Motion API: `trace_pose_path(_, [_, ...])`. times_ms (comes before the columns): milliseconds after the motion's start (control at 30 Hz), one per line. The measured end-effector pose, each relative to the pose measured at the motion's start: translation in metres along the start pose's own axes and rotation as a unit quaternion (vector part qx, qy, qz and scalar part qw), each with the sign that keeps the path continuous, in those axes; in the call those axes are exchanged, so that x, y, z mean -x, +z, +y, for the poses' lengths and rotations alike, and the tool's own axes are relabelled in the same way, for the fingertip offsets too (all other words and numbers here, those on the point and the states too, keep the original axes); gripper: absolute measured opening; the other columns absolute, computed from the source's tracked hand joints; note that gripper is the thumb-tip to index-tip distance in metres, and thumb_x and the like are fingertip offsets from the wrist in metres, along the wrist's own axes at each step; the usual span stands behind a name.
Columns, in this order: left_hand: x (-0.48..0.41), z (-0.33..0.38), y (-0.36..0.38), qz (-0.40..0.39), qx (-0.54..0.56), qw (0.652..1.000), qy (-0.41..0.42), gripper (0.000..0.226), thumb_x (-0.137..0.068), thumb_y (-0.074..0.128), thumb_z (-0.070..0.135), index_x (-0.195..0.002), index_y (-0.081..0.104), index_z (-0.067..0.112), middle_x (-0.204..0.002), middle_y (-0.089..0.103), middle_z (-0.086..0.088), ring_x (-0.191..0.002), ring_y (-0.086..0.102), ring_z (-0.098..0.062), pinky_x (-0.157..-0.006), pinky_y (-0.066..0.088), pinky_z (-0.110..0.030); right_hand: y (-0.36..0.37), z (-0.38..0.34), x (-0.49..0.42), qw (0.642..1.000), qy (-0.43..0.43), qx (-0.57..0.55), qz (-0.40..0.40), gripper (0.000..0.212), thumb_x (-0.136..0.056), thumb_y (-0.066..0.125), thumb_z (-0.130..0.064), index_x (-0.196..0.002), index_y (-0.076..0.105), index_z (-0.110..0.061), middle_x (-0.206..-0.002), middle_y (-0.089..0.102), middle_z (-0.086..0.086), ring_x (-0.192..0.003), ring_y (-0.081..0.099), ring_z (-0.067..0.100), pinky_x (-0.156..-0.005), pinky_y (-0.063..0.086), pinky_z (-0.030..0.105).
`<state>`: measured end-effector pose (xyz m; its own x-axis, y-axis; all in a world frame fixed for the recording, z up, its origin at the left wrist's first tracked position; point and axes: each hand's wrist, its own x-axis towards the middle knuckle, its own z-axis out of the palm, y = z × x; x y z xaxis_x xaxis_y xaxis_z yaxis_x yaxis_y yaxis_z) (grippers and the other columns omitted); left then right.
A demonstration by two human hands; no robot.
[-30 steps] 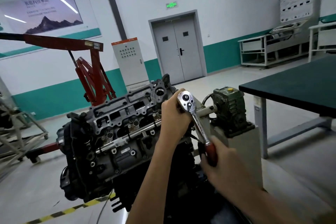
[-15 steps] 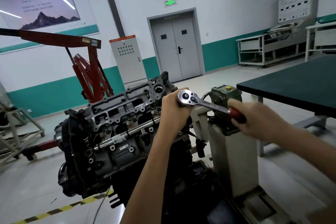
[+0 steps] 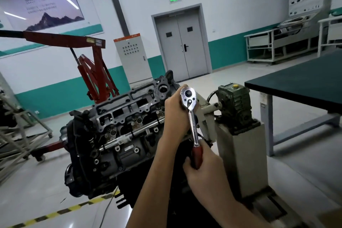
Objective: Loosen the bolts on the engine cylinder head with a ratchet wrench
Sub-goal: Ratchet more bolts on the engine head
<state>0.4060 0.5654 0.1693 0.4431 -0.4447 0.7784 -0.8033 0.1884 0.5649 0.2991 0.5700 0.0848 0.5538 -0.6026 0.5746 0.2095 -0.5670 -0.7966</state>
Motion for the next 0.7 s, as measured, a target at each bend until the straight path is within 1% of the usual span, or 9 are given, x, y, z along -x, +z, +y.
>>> trace_pose_path(133, [-0.006, 0.003, -0.002, -0.022, -0.017, 0.999, -0.034, 0.032, -0.079, 0.057, -0.011, -0.063, 0.049, 0.016, -0.055, 0.043, 0.011, -0.052, 0.036, -0.002, -0.053, 0.034, -0.021, -0.018, 0.009, -0.009, 0.999, -0.017, 0.023, -0.023, 0.025, -0.073, 0.063, -0.001, -0.072, 0.05, -0.022, -0.047, 0.046, -0.006, -0.046, 0.051, 0.003, -0.041, 0.032, 0.005])
trace_pose_path(233, [-0.008, 0.004, -0.001, -0.032, -0.025, 0.998, -0.051, 0.043, -0.075, 0.054, -0.017, -0.056, 0.046, 0.021, -0.049, 0.047, 0.013, -0.048, 0.04, -0.001, -0.049, 0.034, -0.015, -0.068, 0.031, -0.037, 0.978, -0.067, 0.166, -0.102, 0.022, -0.076, 0.064, -0.009, -0.085, 0.051, -0.024, -0.057, 0.054, -0.004, -0.048, 0.053, 0.013, -0.047, 0.044, 0.019])
trace_pose_path(300, [-0.009, 0.006, -0.003, -0.04, -0.03, 0.997, -0.054, 0.042, -0.075, 0.056, -0.015, -0.054, 0.047, 0.02, -0.049, 0.048, 0.012, -0.047, 0.039, -0.002, -0.048, 0.031, -0.014, -0.105, 0.036, -0.07, 0.942, -0.121, 0.272, -0.157, 0.025, -0.078, 0.067, -0.011, -0.09, 0.05, -0.025, -0.064, 0.056, -0.005, -0.05, 0.05, 0.002, -0.049, 0.04, 0.01])
trace_pose_path(367, [-0.009, 0.01, -0.004, -0.048, -0.035, 0.997, -0.05, 0.025, -0.078, 0.06, -0.009, -0.058, 0.051, 0.004, -0.054, 0.05, -0.006, -0.052, 0.035, -0.007, -0.05, 0.031, -0.021, -0.133, 0.027, -0.106, 0.9, -0.192, 0.358, -0.159, 0.026, -0.072, 0.071, -0.007, -0.091, 0.055, -0.016, -0.065, 0.055, -0.006, -0.051, 0.047, 0.003, -0.051, 0.031, 0.007])
trace_pose_path(400, [-0.009, 0.012, -0.005, -0.051, -0.033, 0.997, -0.048, 0.02, -0.079, 0.062, -0.006, -0.063, 0.051, -0.005, -0.059, 0.05, -0.019, -0.055, 0.036, -0.011, -0.052, 0.031, -0.025, -0.141, 0.02, -0.121, 0.883, -0.22, 0.386, -0.152, 0.026, -0.07, 0.072, -0.007, -0.09, 0.056, -0.012, -0.064, 0.055, -0.004, -0.05, 0.047, 0.008, -0.051, 0.033, 0.012])
trace_pose_path(467, [-0.009, 0.012, -0.007, -0.054, -0.031, 0.997, -0.044, 0.017, -0.081, 0.063, -0.003, -0.069, 0.053, -0.009, -0.066, 0.053, -0.027, -0.057, 0.038, -0.014, -0.053, 0.032, -0.028, -0.142, 0.012, -0.136, 0.869, -0.245, 0.41, -0.128, 0.028, -0.067, 0.074, -0.009, -0.09, 0.056, -0.009, -0.063, 0.058, 0.003, -0.051, 0.047, 0.017, -0.052, 0.04, 0.024])
trace_pose_path(533, [-0.007, 0.01, -0.008, -0.054, -0.026, 0.997, -0.038, 0.013, -0.08, 0.064, -0.004, -0.07, 0.056, -0.006, -0.065, 0.056, -0.022, -0.056, 0.039, -0.012, -0.053, 0.034, -0.025, -0.134, 0.017, -0.129, 0.885, -0.228, 0.392, -0.109, 0.028, -0.068, 0.073, -0.006, -0.088, 0.055, -0.01, -0.062, 0.056, 0.003, -0.05, 0.046, 0.016, -0.051, 0.045, 0.028])
trace_pose_path(633, [-0.005, 0.006, -0.006, -0.04, -0.022, 0.999, -0.019, 0.019, -0.077, 0.064, -0.007, -0.065, 0.055, 0.006, -0.056, 0.053, 0.001, -0.054, 0.04, -0.003, -0.053, 0.036, -0.019, -0.113, 0.033, -0.087, 0.934, -0.141, 0.314, -0.092, 0.025, -0.075, 0.07, -0.008, -0.092, 0.054, -0.016, -0.06, 0.047, -0.012, -0.051, 0.048, 0.004, -0.05, 0.038, 0.014])
trace_pose_path(700, [-0.004, 0.005, -0.001, -0.029, -0.043, 0.999, 0.012, 0.024, -0.075, 0.061, -0.004, -0.065, 0.051, 0.015, -0.056, 0.05, 0.011, -0.054, 0.042, -0.004, -0.052, 0.034, -0.014, -0.087, 0.034, -0.053, 0.971, -0.067, 0.217, -0.07, 0.021, -0.076, 0.068, -0.009, -0.091, 0.056, -0.015, -0.058, 0.046, -0.012, -0.049, 0.047, 0.002, -0.048, 0.037, 0.011])
